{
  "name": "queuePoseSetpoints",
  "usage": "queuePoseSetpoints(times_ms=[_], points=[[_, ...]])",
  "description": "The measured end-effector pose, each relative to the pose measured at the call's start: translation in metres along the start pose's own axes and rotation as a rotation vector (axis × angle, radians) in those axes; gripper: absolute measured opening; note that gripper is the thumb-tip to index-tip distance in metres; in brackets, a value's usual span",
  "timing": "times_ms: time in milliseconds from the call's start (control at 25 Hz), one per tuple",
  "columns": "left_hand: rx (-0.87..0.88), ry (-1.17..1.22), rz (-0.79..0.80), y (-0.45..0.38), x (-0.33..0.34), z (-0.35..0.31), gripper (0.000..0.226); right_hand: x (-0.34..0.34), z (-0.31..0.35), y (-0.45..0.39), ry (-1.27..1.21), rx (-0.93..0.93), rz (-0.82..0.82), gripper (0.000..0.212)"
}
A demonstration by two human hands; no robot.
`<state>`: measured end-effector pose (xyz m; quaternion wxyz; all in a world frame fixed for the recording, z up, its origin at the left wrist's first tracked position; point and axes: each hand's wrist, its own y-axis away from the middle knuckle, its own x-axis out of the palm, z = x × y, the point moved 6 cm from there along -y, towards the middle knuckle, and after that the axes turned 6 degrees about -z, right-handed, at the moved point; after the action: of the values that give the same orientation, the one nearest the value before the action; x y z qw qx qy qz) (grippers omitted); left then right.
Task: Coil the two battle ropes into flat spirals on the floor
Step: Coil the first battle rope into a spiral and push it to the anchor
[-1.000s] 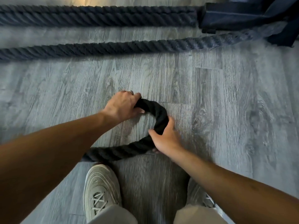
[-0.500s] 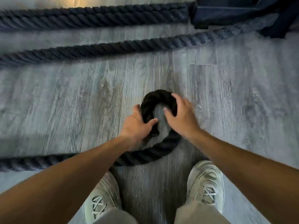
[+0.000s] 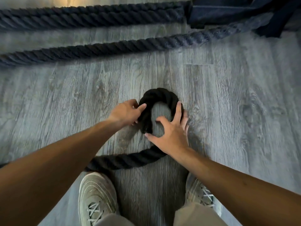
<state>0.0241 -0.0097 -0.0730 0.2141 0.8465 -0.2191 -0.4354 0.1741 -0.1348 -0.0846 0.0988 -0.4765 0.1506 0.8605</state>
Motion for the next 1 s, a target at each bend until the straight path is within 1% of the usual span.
queuePoseSetpoints(times_ms=[40, 120, 160, 200, 240, 280, 360, 400, 440, 520, 560, 600, 680, 760, 800, 880, 960, 1000], points=[[-0.021, 0.023, 0.056, -0.004, -0.003, -0.003, 0.042, 0.000, 0.000, -0.001, 0.013, 0.010, 0.014, 0.065], [-0.064, 0.054, 0.163, -0.007, -0.002, -0.009, 0.036, 0.004, 0.006, -0.005, 0.070, 0.071, 0.058, 0.086], [-0.083, 0.066, 0.195, -0.005, 0.001, -0.011, 0.032, 0.005, 0.011, -0.007, 0.092, 0.121, 0.076, 0.095], [-0.101, 0.091, 0.210, -0.003, 0.005, -0.012, 0.027, 0.007, 0.016, -0.010, 0.112, 0.167, 0.094, 0.099], [-0.124, 0.124, 0.218, -0.001, 0.009, -0.012, 0.024, 0.008, 0.020, -0.012, 0.142, 0.192, 0.109, 0.098], [-0.152, 0.159, 0.237, 0.001, 0.012, -0.012, 0.025, 0.008, 0.024, -0.013, 0.182, 0.189, 0.111, 0.094], [-0.182, 0.172, 0.304, 0.004, 0.014, -0.009, 0.024, 0.008, 0.025, -0.012, 0.229, 0.146, 0.087, 0.077], [-0.171, 0.130, 0.315, 0.001, 0.011, -0.009, 0.025, 0.007, 0.023, -0.011, 0.217, 0.122, 0.074, 0.069], [-0.142, 0.065, 0.277, -0.004, 0.005, -0.010, 0.031, 0.005, 0.020, -0.011, 0.193, 0.088, 0.065, 0.061], [-0.044, -0.083, 0.093, -0.018, -0.016, -0.015, 0.052, 0.001, 0.015, -0.012, 0.161, -0.042, 0.062, 0.049], [0.034, -0.143, 0.007, -0.025, -0.025, -0.020, 0.062, -0.001, 0.013, -0.012, 0.158, -0.125, 0.073, 0.045], [0.137, -0.195, -0.037, -0.031, -0.029, -0.027, 0.066, -0.002, 0.011, -0.013, 0.153, -0.193, 0.098, 0.043], [0.363, -0.319, -0.015, -0.036, -0.029, -0.038, 0.064, -0.001, 0.007, -0.014, 0.107, -0.249, 0.169, 0.041], [0.495, -0.401, 0.026, -0.035, -0.021, -0.035, 0.052, -0.001, 0.007, -0.018, 0.026, -0.265, 0.214, 0.041], [0.511, -0.401, -0.001, -0.035, -0.020, -0.030, 0.048, -0.003, 0.009, -0.024, -0.007, -0.281, 0.238, 0.044], [0.457, -0.364, -0.146, -0.034, -0.026, -0.015, 0.048, -0.008, 0.015, -0.043, 0.009, -0.360, 0.331, 0.052], [0.362, -0.391, -0.285, -0.030, -0.038, 0.002, 0.051, -0.017, 0.026, -0.068, 0.164, -0.497, 0.412, 0.062], [0.313, -0.408, -0.322, -0.027, -0.045, 0.012, 0.051, -0.023, 0.034, -0.079, 0.236, -0.546, 0.405, 0.068]])
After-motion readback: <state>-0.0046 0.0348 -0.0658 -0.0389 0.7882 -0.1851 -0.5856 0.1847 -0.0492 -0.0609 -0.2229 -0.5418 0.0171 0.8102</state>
